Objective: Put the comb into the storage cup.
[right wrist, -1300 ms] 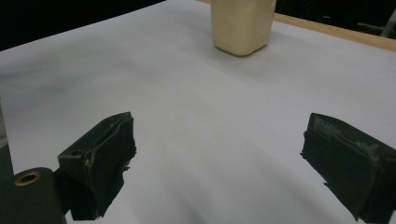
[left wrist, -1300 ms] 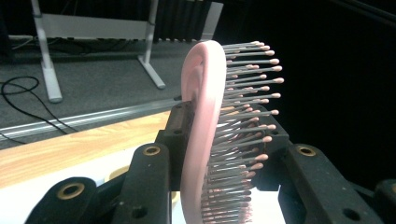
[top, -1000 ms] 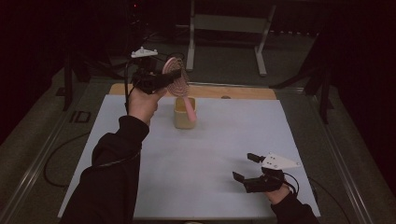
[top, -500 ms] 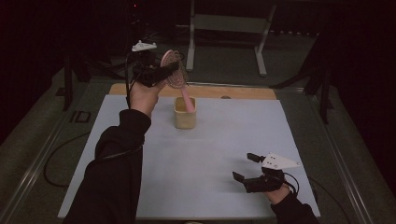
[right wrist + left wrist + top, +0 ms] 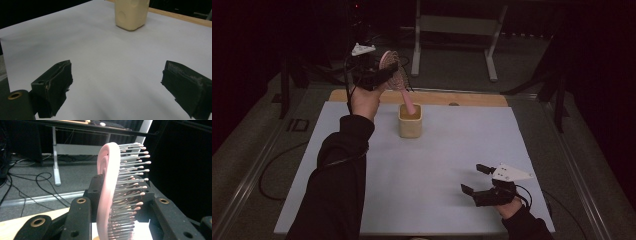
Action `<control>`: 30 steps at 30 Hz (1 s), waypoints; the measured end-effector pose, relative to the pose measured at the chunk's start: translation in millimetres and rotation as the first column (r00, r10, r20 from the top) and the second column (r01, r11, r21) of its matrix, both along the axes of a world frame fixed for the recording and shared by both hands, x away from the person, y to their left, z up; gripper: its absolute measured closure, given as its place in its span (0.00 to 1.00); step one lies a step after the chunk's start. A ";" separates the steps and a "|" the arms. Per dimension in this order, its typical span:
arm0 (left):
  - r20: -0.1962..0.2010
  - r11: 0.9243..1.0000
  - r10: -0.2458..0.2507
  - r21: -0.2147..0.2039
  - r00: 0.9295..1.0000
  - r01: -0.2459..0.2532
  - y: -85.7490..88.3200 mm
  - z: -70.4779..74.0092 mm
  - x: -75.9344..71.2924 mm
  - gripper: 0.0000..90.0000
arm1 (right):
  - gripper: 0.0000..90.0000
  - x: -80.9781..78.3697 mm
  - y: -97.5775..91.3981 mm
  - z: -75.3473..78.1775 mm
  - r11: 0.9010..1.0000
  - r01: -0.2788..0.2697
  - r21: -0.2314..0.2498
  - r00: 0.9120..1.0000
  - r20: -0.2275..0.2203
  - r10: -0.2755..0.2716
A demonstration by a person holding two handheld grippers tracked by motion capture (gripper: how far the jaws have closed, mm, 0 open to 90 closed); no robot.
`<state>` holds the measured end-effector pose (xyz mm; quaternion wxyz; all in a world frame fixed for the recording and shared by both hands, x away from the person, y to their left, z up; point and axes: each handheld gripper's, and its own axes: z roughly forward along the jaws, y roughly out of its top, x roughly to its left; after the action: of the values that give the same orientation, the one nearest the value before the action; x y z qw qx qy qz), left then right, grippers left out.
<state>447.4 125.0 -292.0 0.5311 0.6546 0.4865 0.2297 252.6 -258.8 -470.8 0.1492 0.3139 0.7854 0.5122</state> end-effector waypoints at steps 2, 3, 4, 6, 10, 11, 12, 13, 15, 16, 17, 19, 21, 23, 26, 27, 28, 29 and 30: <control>0.009 1.000 0.002 0.000 1.000 -0.002 -0.6 -2.6 0.9 0.74 | 0.10 -0.2 0.2 0.5 1.000 0.001 -0.002 1.000 0.005 -0.001; 0.011 1.000 0.003 -0.002 1.000 -0.003 -0.9 -3.9 1.2 0.74 | 0.10 -0.3 0.4 0.7 1.000 0.000 0.000 1.000 0.003 0.000; 0.015 1.000 0.007 -0.001 1.000 -0.007 -1.4 -5.3 1.5 0.74 | 0.10 -0.3 0.4 0.6 1.000 0.000 0.001 1.000 0.003 0.000; 0.014 1.000 0.002 -0.004 1.000 -0.002 -2.6 -8.4 3.4 0.74 | 0.10 0.0 0.4 0.2 1.000 -0.003 -0.002 1.000 0.005 0.003; 0.016 1.000 0.016 0.012 1.000 -0.016 -7.6 -16.8 5.5 0.74 | 0.10 0.3 0.5 -0.1 1.000 -0.003 0.002 1.000 0.001 0.003; 0.010 1.000 0.017 0.018 1.000 -0.017 -9.2 -20.0 6.8 0.74 | 0.10 0.3 0.5 -0.1 1.000 -0.005 -0.002 1.000 0.002 0.005; 0.007 1.000 0.016 0.017 1.000 -0.017 -9.8 -21.8 7.6 0.74 | 0.10 0.1 0.5 0.2 1.000 -0.003 0.000 1.000 0.005 0.003; 0.008 1.000 0.021 0.011 1.000 -0.022 -10.4 -23.9 7.9 0.74 | 0.10 -0.3 0.7 0.6 1.000 0.000 0.001 1.000 0.002 0.000; 0.003 1.000 0.016 0.005 1.000 -0.016 -11.1 -28.4 9.2 0.74 | 0.10 -0.3 0.5 0.8 1.000 0.000 0.006 1.000 0.001 0.000; 0.003 1.000 0.016 0.005 1.000 -0.016 -11.1 -28.4 9.2 0.74 | 0.10 -0.3 0.5 0.8 1.000 0.000 0.006 1.000 0.001 0.000; -0.006 1.000 0.016 0.008 1.000 -0.016 -12.1 -32.6 10.8 0.74 | 0.10 -0.1 0.3 0.4 1.000 -0.002 0.005 1.000 0.002 0.002; -0.008 1.000 0.018 0.008 1.000 -0.018 -13.0 -36.3 12.1 0.74 | 0.10 -0.1 0.4 0.5 1.000 -0.003 0.004 1.000 0.003 0.003; -0.016 1.000 0.016 -0.003 1.000 -0.017 -13.2 -40.1 13.0 0.74 | 0.10 0.0 0.2 0.5 1.000 -0.003 0.006 1.000 0.002 0.003; -0.023 1.000 0.013 0.000 1.000 -0.013 -13.8 -43.9 14.1 0.74 | 0.10 0.1 0.0 0.3 1.000 -0.004 0.006 1.000 0.002 0.004; -0.027 1.000 0.014 0.005 1.000 -0.013 -14.9 -48.3 14.7 0.74 | 0.10 0.5 0.0 -0.1 1.000 -0.005 0.005 1.000 0.003 0.005; -0.030 1.000 0.011 0.003 0.999 -0.011 -15.4 -50.3 15.0 0.74 | 0.10 0.3 0.0 -0.3 1.000 -0.001 0.005 1.000 -0.002 0.001; -0.033 1.000 0.009 0.005 0.999 -0.009 -15.4 -52.3 15.2 0.74 | 0.10 0.4 -0.2 -0.5 1.000 -0.001 0.002 1.000 -0.002 0.001; -0.037 1.000 0.012 0.003 0.999 -0.012 -15.8 -54.3 15.8 0.74 | 0.10 0.4 -0.4 -0.5 1.000 0.000 0.005 1.000 -0.001 0.000; -0.041 1.000 0.013 -0.001 0.999 -0.013 -15.8 -56.3 16.3 0.74 | 0.10 0.4 -0.7 -0.3 1.000 0.001 0.007 1.000 0.000 -0.001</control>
<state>463.6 109.3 -348.3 0.5199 0.6557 0.5016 0.2195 253.0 -259.5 -471.1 0.1484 0.3150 0.7834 0.5148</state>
